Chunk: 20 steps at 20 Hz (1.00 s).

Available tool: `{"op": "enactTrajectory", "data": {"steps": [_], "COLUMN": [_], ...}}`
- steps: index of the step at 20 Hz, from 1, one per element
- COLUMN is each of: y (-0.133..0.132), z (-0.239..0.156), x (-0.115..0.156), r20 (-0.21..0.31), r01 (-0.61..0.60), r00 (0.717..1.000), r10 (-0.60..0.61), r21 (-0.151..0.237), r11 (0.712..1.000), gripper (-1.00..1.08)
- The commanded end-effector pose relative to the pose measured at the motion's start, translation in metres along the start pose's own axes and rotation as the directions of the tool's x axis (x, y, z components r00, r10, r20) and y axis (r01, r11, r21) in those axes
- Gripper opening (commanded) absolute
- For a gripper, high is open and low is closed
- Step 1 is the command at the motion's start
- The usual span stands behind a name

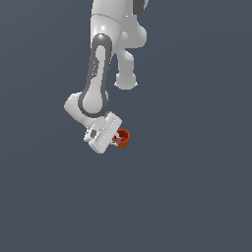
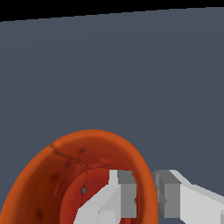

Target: Pick up the object and move it to a goal position.

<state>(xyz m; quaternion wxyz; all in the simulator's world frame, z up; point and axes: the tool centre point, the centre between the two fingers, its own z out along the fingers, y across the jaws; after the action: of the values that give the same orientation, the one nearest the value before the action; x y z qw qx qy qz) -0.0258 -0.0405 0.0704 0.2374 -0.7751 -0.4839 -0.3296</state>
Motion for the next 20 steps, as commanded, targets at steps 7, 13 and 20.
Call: {"op": "enactTrajectory", "data": {"steps": [7,13,20], "y": [-0.009,-0.030,-0.046], "z": [-0.004,-0.015,-0.024], "x": [0.004,0.013,0.022], "r20": [0.001,0.001,0.001], "r01": [-0.001,-0.002,-0.002], "r00": [1.000,1.000,1.000], "r10": [0.001,0.002,0.002], "r21": [0.000,0.000,0.000], "r11": [1.000,1.000,1.000], "gripper": [-1.00,-1.00,-1.00]}}
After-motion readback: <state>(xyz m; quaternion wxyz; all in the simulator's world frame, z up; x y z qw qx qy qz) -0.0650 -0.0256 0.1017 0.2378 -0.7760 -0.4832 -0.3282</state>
